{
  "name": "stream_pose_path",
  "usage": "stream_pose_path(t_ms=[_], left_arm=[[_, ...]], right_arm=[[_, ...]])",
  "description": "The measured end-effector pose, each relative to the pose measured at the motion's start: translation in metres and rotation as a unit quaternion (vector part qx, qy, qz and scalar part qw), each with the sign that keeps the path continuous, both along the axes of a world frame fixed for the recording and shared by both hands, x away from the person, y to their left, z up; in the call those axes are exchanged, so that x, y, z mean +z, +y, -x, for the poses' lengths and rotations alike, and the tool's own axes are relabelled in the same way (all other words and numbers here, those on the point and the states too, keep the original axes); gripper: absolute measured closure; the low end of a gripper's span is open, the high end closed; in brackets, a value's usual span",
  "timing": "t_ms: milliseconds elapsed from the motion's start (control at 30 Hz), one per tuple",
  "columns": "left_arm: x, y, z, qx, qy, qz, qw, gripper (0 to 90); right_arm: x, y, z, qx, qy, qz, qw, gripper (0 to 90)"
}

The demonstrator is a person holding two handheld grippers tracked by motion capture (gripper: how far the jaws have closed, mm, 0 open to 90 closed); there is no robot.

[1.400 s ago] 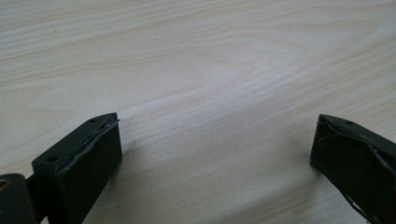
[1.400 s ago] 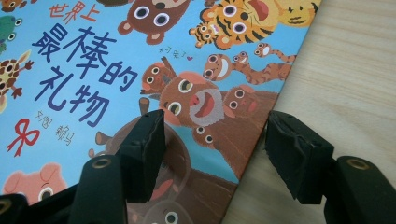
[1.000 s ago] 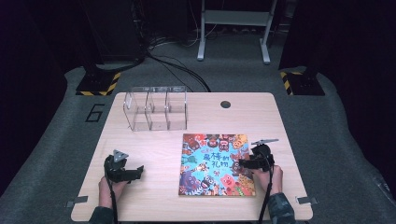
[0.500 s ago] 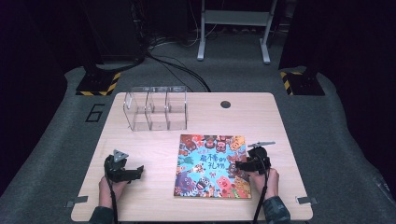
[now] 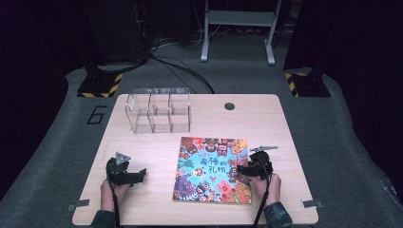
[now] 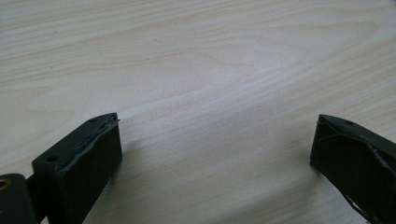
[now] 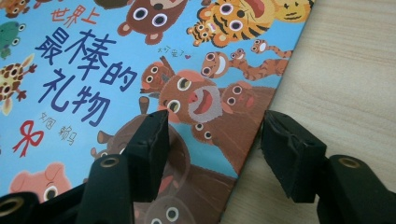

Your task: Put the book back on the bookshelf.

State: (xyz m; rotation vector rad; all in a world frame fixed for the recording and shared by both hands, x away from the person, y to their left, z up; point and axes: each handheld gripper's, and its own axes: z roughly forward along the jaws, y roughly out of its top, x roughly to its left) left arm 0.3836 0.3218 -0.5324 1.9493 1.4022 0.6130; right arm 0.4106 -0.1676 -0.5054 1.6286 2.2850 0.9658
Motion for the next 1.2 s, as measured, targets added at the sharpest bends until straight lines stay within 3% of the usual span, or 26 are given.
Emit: stream_pose_path(t_ms=[100, 167, 233, 333, 467, 500, 633, 700, 800, 900, 933, 967, 1200], left_arm=[[0.000, 0.000, 0.000, -0.001, -0.001, 0.000, 1.0000, 2.1], [0.002, 0.000, 0.000, 0.007, 0.002, 0.002, 1.0000, 3.7], [0.004, -0.002, -0.001, 0.007, 0.000, 0.020, 0.9998, 7.8], [0.010, -0.007, -0.004, 0.007, 0.001, 0.045, 0.9989, 6.8], [0.018, -0.022, -0.012, -0.017, 0.003, 0.048, 0.9987, 6.6], [0.020, -0.027, -0.014, -0.028, 0.013, 0.045, 0.9985, 6.6], [0.022, -0.047, -0.023, -0.055, 0.018, 0.036, 0.9977, 6.6], [0.023, -0.054, -0.027, -0.080, 0.034, 0.014, 0.9961, 6.6], [0.021, -0.067, -0.031, -0.097, 0.039, 0.009, 0.9945, 6.4], [0.018, -0.079, -0.033, -0.100, 0.036, 0.013, 0.9943, 6.3], [0.017, -0.082, -0.034, -0.106, 0.040, 0.001, 0.9936, 6.3], [0.016, -0.085, -0.034, -0.103, 0.038, 0.004, 0.9939, 6.2], [0.011, -0.095, -0.033, -0.112, 0.046, -0.009, 0.9926, 5.1]], right_arm=[[-0.001, -0.010, -0.005, 0.020, 0.007, -0.028, 0.9994, 38.3], [-0.001, -0.016, -0.010, 0.015, 0.013, -0.039, 0.9991, 32.5], [0.002, -0.022, -0.017, 0.012, 0.019, -0.049, 0.9985, 32.5], [0.010, -0.026, -0.029, 0.021, 0.013, -0.043, 0.9988, 32.6], [0.018, -0.024, -0.046, 0.029, 0.014, -0.032, 0.9990, 33.7], [0.019, -0.023, -0.050, 0.030, 0.009, -0.025, 0.9992, 33.8], [0.019, -0.018, -0.064, 0.031, 0.015, -0.015, 0.9993, 36.5], [0.016, -0.015, -0.070, 0.033, 0.015, 0.004, 0.9993, 37.3], [0.012, -0.015, -0.080, 0.036, 0.029, -0.003, 0.9990, 40.8], [0.014, -0.014, -0.083, 0.030, 0.027, -0.004, 0.9992, 44.4], [0.013, -0.013, -0.084, 0.031, 0.030, 0.002, 0.9991, 45.0], [0.012, -0.012, -0.085, 0.032, 0.034, 0.005, 0.9989, 45.3], [0.010, -0.016, -0.091, 0.027, 0.046, -0.012, 0.9985, 51.0]])
